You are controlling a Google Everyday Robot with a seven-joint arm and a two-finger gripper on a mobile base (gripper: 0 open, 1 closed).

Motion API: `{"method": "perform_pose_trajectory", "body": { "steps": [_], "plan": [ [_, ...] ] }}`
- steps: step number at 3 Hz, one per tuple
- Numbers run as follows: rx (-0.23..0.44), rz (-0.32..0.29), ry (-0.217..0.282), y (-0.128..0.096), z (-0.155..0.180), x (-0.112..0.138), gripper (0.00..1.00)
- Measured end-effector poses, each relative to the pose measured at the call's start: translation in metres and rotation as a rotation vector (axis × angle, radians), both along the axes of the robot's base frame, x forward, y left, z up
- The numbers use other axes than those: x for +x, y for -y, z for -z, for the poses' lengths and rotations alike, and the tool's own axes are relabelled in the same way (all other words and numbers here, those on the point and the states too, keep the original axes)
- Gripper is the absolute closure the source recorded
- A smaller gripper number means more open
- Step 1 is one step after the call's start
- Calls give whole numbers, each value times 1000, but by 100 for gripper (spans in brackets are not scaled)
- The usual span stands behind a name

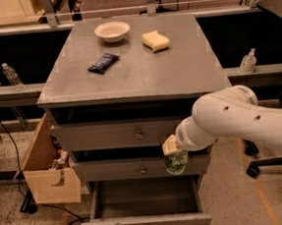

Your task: Place green can into bottom drawer

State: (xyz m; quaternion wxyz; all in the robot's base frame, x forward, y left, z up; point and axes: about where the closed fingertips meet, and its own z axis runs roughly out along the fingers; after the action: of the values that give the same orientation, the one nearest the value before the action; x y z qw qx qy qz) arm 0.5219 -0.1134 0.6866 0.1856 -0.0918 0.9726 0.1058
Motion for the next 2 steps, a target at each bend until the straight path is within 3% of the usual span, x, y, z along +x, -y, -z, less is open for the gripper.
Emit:
{"method": "perform_pose_trajectory", "body": {
  "steps": [1, 2],
  "plan": [
    [37, 35, -25, -7, 46, 9, 100],
    [37, 37, -25, -7, 49, 9, 100]
  ]
}}
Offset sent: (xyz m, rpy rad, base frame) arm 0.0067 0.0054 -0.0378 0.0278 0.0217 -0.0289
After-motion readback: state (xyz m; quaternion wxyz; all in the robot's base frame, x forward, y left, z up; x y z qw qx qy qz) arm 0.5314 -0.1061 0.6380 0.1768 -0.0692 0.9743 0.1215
